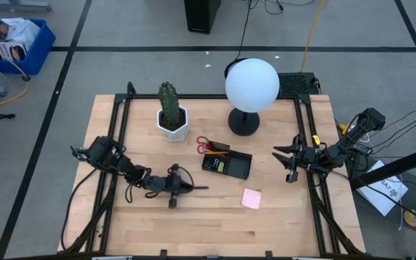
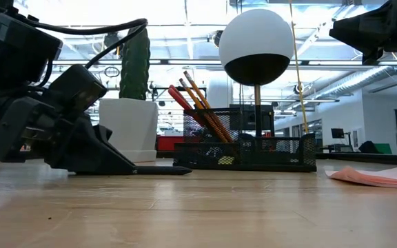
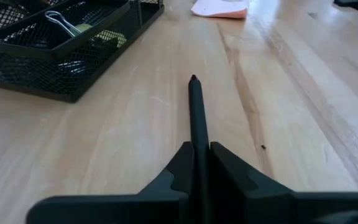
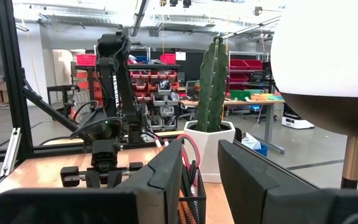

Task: Pick and place office supplies into organizer
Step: Put the black pen into the black desk organizer

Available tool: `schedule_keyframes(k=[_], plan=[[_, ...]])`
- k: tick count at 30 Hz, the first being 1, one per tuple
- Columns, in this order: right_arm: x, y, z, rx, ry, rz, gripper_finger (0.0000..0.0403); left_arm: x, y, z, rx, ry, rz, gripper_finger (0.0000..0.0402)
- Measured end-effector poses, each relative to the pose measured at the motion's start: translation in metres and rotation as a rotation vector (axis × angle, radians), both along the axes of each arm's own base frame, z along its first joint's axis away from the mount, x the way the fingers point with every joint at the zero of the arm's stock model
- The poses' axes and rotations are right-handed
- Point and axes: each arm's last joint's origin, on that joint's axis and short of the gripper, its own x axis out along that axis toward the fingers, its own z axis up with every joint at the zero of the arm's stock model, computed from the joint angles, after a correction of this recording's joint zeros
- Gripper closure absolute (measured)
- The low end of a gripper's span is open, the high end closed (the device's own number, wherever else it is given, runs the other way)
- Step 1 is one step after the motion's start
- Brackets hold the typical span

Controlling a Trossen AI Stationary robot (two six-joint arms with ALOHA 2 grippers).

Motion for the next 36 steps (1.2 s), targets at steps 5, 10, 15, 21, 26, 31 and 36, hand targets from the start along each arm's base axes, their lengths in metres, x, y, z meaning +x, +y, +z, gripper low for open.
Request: schedule_keyframes(k=[5,10,15,21,26,31,36], plan=[[0.0,0.0,0.0,0.0,0.0,0.0,0.0303,0.0,0.0,0.001,-0.035,-0.006,0.036,0.0367],[0.0,0.0,0.0,0.0,0.0,0.0,0.0303,0.001,0.0,0.002,-0.092,-0.024,0.076,0.0365],[0.0,0.0,0.0,0.0,0.0,0.0,0.0303,0.001,0.0,0.003,-0.109,-0.029,0.096,0.0366],[0.0,0.0,0.0,0.0,0.0,0.0,0.0303,0.001,-0.002,0.005,-0.113,-0.055,0.092,0.0365],[0.0,0.0,0.0,0.0,0.0,0.0,0.0303,0.001,-0.007,0.015,-0.209,-0.087,0.092,0.0366],[0.0,0.0,0.0,0.0,0.001,0.0,0.0303,0.004,-0.012,0.043,-0.319,-0.172,0.041,0.0363],[0.0,0.0,0.0,0.0,0.0,0.0,0.0303,0.006,-0.014,0.076,-0.345,-0.192,-0.007,0.0362]])
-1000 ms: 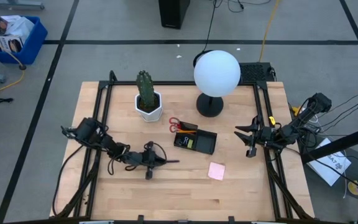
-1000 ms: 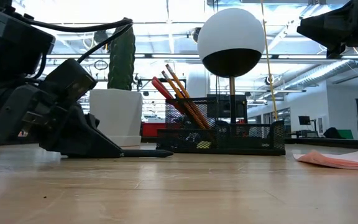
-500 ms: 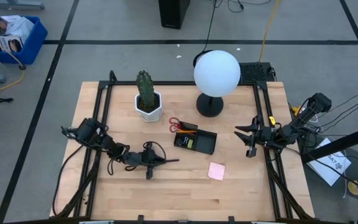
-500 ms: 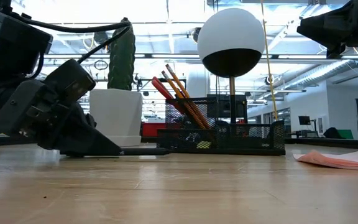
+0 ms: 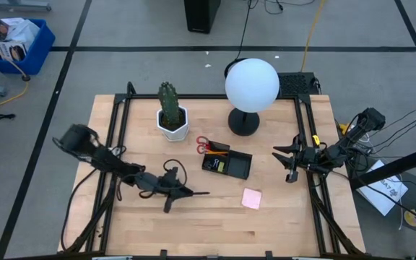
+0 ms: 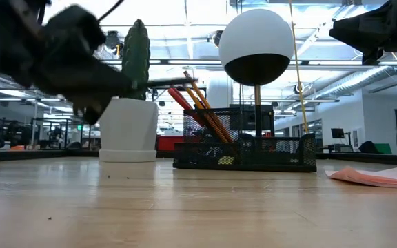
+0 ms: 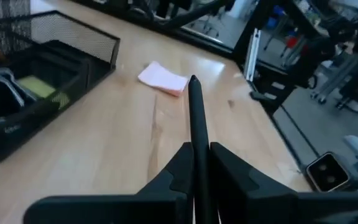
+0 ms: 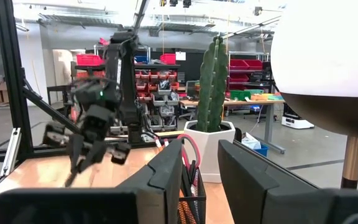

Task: Pick and place office supplies into organizer
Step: Put the black pen into the black desk organizer

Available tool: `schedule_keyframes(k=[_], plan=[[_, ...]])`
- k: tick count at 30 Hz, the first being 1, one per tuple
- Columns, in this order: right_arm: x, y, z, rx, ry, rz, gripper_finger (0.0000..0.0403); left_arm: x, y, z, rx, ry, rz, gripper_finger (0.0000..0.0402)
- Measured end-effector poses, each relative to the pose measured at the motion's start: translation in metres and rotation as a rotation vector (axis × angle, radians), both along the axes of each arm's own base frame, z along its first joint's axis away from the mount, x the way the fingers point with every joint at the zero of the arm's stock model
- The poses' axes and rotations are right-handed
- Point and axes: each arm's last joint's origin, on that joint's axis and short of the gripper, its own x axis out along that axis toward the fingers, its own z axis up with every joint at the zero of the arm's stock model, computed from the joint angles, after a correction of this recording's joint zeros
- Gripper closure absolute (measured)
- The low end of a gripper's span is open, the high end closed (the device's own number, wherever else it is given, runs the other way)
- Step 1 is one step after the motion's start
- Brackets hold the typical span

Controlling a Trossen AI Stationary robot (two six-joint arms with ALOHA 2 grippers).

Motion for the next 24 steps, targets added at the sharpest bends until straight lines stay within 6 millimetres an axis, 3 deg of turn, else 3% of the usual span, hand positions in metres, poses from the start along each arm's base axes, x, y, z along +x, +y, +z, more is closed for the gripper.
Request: schedule_keyframes(k=[4,10,18,24], plan=[[0.0,0.0,0.0,0.0,0.0,0.0,0.0303,0.01,-0.003,0.031,0.069,0.089,-0.002,0.0361],[0.0,0.0,0.0,0.0,0.0,0.0,0.0303,0.031,0.005,0.099,0.209,0.246,0.03,0.0361],[0.0,0.0,0.0,0.0,0.0,0.0,0.0303,0.054,0.058,0.177,0.245,0.439,0.136,0.036],[0.0,0.0,0.0,0.0,0.0,0.0,0.0303,0.067,0.094,0.205,0.259,0.546,0.101,0.036]])
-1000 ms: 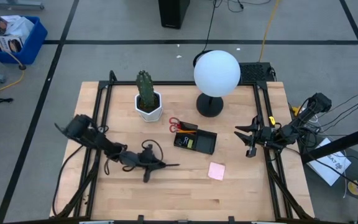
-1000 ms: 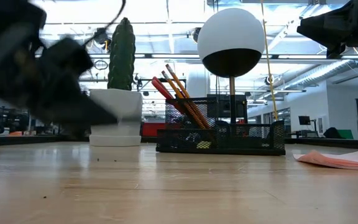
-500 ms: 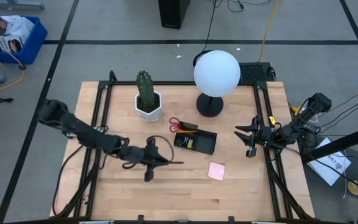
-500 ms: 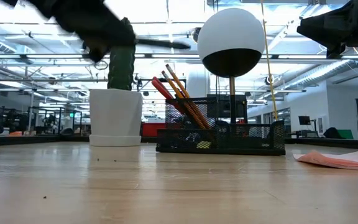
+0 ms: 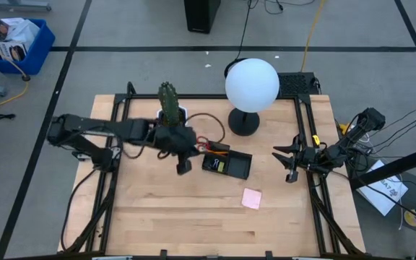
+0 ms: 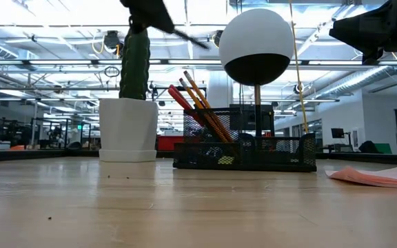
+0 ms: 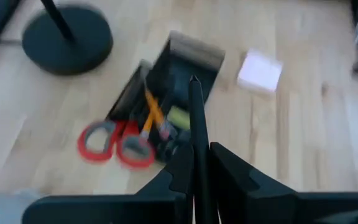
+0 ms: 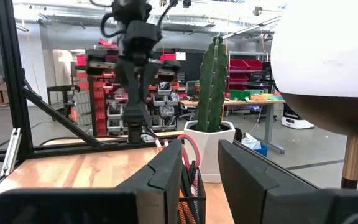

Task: Pick and place office supplies into organizer
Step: Put the black pen into the black desk organizer

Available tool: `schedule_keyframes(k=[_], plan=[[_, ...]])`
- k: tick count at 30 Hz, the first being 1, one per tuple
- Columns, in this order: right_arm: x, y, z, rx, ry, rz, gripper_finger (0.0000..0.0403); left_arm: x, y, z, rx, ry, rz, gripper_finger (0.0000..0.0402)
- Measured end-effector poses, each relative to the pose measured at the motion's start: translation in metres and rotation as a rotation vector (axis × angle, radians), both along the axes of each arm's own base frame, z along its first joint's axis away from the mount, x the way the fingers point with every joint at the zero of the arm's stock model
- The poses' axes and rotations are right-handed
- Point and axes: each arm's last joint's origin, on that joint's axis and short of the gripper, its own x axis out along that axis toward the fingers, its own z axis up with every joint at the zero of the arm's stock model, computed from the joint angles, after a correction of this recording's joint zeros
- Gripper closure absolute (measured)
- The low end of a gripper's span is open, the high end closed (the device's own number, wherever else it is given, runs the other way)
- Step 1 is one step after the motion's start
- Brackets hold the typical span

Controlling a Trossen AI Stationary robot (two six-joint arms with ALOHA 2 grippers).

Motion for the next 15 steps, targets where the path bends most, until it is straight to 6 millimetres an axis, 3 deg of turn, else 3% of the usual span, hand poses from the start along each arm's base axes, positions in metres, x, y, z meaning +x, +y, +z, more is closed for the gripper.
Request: schedule_keyframes(k=[10,15], plan=[[0.0,0.0,0.0,-0.001,0.001,0.0,0.0303,0.037,0.03,0.0,0.078,0.264,-0.097,0.036],[0.0,0.0,0.0,0.0,0.0,0.0,0.0303,0.061,0.036,0.003,0.103,0.315,-0.17,0.036]])
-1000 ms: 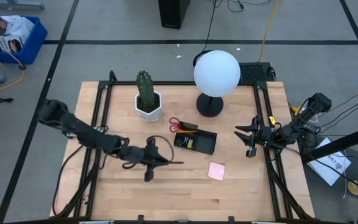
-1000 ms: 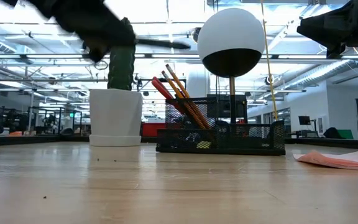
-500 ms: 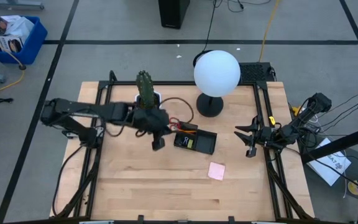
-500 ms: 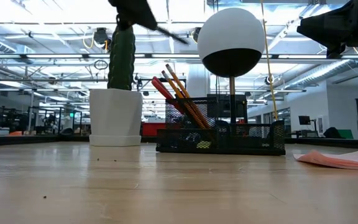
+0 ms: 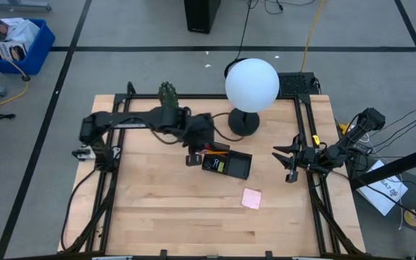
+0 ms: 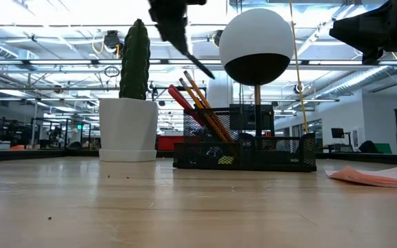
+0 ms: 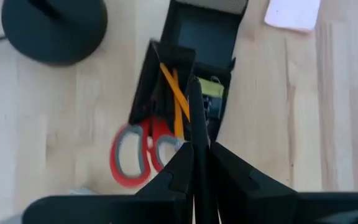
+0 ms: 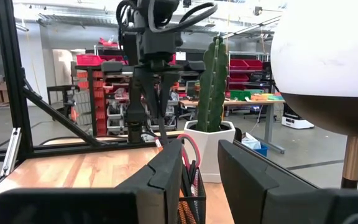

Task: Pick and place office supplies into organizer
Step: Put the black pen into the black desk organizer

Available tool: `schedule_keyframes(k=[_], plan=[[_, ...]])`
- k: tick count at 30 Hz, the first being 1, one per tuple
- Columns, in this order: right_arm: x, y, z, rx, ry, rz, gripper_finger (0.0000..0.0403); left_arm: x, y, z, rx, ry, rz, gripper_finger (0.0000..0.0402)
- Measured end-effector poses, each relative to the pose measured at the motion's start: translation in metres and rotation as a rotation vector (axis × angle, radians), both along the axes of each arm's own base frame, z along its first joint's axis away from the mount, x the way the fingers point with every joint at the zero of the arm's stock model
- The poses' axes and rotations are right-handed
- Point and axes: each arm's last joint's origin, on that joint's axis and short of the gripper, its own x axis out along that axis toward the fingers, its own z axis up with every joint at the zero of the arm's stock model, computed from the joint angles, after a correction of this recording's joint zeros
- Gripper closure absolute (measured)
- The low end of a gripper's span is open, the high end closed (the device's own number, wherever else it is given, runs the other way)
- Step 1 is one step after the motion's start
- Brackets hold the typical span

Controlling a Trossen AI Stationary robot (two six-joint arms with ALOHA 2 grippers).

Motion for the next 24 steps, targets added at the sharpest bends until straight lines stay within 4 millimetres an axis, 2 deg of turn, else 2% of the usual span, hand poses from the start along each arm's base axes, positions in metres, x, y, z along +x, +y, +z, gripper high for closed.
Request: schedule_keyframes(k=[6,13,19,24], plan=[[0.0,0.0,0.0,0.0,0.0,0.0,0.0303,0.024,0.004,0.003,0.026,0.048,-0.074,0.036],[0.0,0.0,0.0,0.0,0.0,0.0,0.0303,0.045,0.01,-0.016,0.122,0.171,-0.1,0.036],[0.0,0.0,0.0,0.001,-0.001,-0.001,0.0303,0.053,0.012,-0.031,0.138,0.221,-0.147,0.036],[0.0,0.0,0.0,0.0,0.0,0.0,0.0303,0.057,0.012,-0.032,0.163,0.198,-0.224,0.036]])
